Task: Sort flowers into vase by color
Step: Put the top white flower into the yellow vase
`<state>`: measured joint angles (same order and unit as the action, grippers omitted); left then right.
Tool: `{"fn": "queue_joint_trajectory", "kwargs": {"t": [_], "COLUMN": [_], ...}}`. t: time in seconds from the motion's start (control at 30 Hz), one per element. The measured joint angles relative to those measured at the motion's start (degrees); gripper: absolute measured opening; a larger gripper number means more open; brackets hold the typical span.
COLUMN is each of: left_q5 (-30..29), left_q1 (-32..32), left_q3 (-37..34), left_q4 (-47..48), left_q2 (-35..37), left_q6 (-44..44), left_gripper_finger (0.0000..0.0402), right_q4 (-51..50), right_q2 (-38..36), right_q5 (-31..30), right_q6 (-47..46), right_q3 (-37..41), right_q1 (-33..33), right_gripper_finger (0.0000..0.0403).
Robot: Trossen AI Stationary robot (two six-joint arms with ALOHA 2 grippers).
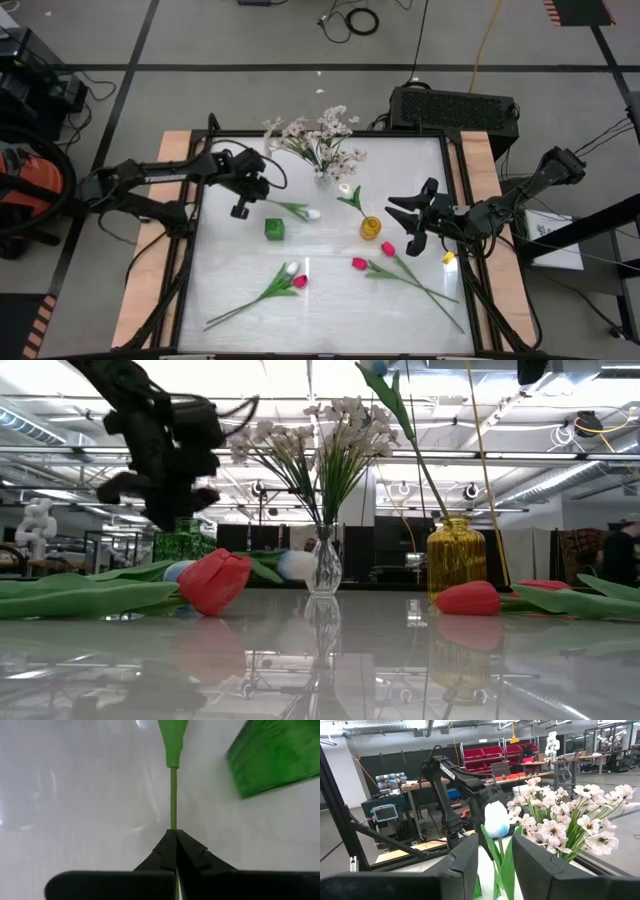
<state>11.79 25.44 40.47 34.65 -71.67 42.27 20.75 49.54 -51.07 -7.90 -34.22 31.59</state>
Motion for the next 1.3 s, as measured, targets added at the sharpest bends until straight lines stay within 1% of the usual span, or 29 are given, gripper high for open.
{"fn": "queue_joint_trajectory", "kwargs": {"t": [0.4,0.63,0.67,0.73,0.8,0.87,0.97,1.07,1.13,1.2,1.3], "left_q5": [0.00,-0.05,-0.30,-2.70,-5.79,-6.73,-11.03,-16.31,-16.06,-14.31,-14.01], "left_q1": [-6.44,-10.61,-11.08,-11.81,-12.16,-12.14,-12.17,-12.00,-11.89,-12.22,-12.45], "left_q3": [0.04,0.07,0.07,0.09,0.09,0.09,0.13,0.13,0.13,0.13,0.12], "left_q4": [2.15,1.78,1.78,1.81,2.27,2.67,2.34,6.60,7.87,7.72,7.67], "left_q2": [13.32,19.80,20.60,21.80,22.19,22.19,20.85,18.28,16.10,14.45,11.49], "left_q6": [-0.07,-3.03,-3.04,-4.40,-5.78,-7.30,-15.13,-24.29,-26.58,-26.98,-27.02], "left_gripper_finger": [0.0001,0.0001,0.0001,0.0001,0.0001,0.0001,0.0001,0.0001,0.0001,0.0005,0.0015], "right_q4": [-0.08,-0.09,-0.09,-0.09,-0.09,-0.08,-0.07,-0.07,-0.07,-0.13,-0.57], "right_q2": [0.00,0.00,0.00,0.00,0.00,0.00,0.00,0.00,0.00,0.00,0.02], "right_q5": [-0.17,-0.44,-0.44,-0.44,-0.42,-0.42,-0.42,-0.40,-0.37,-0.37,-0.11], "right_q6": [0.04,0.42,0.42,0.42,0.42,0.42,0.44,0.46,0.59,0.57,0.38], "right_q3": [0.00,0.00,0.00,0.00,0.00,0.00,0.00,0.00,0.00,0.00,0.00], "right_q1": [-0.02,-0.11,-0.11,-0.11,-0.11,-0.11,-0.11,-0.11,-0.11,-0.11,-0.11], "right_gripper_finger": [0.0112,0.0112,0.0112,0.0112,0.0112,0.0112,0.0112,0.0112,0.0112,0.0112,0.0112]}}
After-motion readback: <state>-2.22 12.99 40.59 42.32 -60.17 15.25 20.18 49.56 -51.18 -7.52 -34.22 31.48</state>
